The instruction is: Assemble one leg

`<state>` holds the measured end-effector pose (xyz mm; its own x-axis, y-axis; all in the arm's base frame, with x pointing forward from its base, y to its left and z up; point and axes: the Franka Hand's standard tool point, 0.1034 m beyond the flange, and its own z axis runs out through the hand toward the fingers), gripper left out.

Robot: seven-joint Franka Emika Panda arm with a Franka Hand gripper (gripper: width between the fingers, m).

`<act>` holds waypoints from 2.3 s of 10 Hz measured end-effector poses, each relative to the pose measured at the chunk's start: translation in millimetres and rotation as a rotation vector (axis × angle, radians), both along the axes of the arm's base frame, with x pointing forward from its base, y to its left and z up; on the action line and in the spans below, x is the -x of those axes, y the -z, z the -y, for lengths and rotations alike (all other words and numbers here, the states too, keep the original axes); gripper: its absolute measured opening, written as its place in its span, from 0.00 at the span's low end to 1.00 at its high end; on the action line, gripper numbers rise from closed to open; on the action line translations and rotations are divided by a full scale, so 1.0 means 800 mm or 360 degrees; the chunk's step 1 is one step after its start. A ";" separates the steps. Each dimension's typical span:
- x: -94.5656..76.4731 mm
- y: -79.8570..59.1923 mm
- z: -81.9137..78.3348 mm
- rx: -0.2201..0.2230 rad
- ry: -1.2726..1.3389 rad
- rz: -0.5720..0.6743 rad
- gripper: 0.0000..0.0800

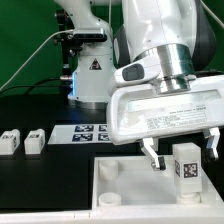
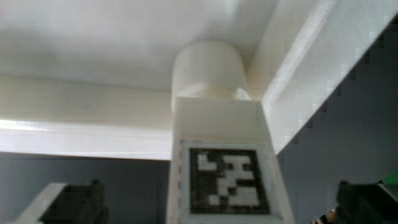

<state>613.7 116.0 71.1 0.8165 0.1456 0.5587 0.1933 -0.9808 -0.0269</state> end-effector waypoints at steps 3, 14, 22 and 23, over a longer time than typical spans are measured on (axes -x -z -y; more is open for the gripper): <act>0.000 0.000 0.000 0.0000 0.0000 -0.0001 0.81; -0.003 -0.036 -0.009 0.0039 -0.0065 -0.0773 0.81; -0.006 -0.010 -0.010 0.0037 -0.0067 -0.0838 0.81; -0.006 -0.010 -0.010 0.0037 -0.0067 -0.0838 0.65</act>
Offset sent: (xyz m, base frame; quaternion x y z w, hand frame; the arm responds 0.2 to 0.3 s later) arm 0.0000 0.0000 0.0000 0.0000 0.0000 0.0000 1.0000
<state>618.7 124.4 79.4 0.9789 0.1920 0.0707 0.1989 -0.9739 -0.1095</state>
